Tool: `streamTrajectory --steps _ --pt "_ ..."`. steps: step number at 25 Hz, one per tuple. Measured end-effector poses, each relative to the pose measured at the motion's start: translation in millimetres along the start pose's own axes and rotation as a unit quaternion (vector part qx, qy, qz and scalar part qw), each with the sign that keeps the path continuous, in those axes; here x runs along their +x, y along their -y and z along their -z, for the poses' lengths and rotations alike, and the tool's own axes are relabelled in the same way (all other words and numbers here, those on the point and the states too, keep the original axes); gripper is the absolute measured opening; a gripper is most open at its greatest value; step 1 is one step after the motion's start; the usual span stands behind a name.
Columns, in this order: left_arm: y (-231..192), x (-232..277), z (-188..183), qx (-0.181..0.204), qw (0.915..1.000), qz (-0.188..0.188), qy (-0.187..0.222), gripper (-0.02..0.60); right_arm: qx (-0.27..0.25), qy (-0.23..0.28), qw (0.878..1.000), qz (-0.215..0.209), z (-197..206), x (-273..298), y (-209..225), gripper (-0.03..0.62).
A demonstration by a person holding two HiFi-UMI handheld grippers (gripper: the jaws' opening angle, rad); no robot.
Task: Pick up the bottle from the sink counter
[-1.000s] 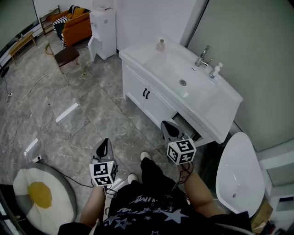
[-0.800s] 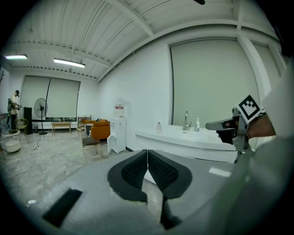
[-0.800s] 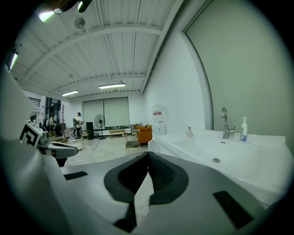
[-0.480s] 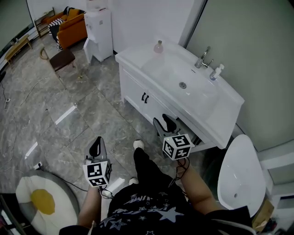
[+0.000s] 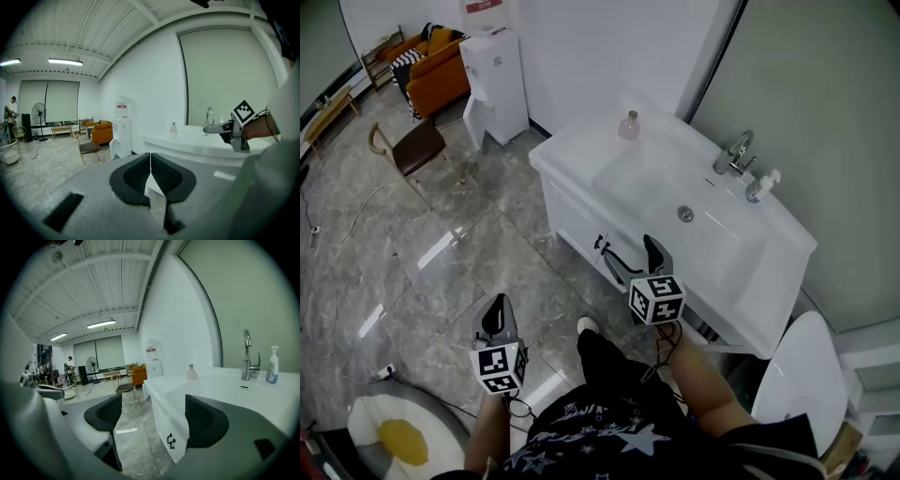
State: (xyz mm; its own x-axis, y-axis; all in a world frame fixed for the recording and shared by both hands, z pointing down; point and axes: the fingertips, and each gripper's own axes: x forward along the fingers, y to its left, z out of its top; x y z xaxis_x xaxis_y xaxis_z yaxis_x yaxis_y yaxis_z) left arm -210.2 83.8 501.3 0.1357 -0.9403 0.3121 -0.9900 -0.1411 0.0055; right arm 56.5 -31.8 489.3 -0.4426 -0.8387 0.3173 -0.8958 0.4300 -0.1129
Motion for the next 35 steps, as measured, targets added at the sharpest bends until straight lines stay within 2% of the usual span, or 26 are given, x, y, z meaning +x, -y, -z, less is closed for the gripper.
streamTrajectory --steps 6,11,18,23,29,35 --pt "-1.8 106.7 -36.1 -0.004 0.9999 0.010 -0.008 0.022 0.017 -0.018 1.000 0.014 -26.8 79.8 61.4 0.407" --pt "8.8 186.0 -68.2 0.013 0.9994 0.029 -0.009 0.023 0.038 -0.012 0.999 0.021 -48.3 129.3 107.4 0.407" --pt "19.5 254.3 -116.5 0.025 0.9986 0.047 0.004 0.022 0.059 0.001 0.998 0.031 -73.0 172.2 148.4 0.407" --pt "15.4 301.0 -132.8 0.042 0.9969 0.067 0.001 0.023 0.072 -0.001 0.997 0.039 -74.4 199.3 168.1 0.373" --pt "19.5 390.9 -148.1 0.066 0.9888 0.134 -0.001 0.023 0.072 0.014 0.993 0.087 -92.7 242.0 199.0 0.360" --pt "24.3 481.6 -181.2 0.079 0.9749 0.208 -0.008 0.023 0.072 0.006 0.987 0.142 -112.2 290.2 225.2 0.341"
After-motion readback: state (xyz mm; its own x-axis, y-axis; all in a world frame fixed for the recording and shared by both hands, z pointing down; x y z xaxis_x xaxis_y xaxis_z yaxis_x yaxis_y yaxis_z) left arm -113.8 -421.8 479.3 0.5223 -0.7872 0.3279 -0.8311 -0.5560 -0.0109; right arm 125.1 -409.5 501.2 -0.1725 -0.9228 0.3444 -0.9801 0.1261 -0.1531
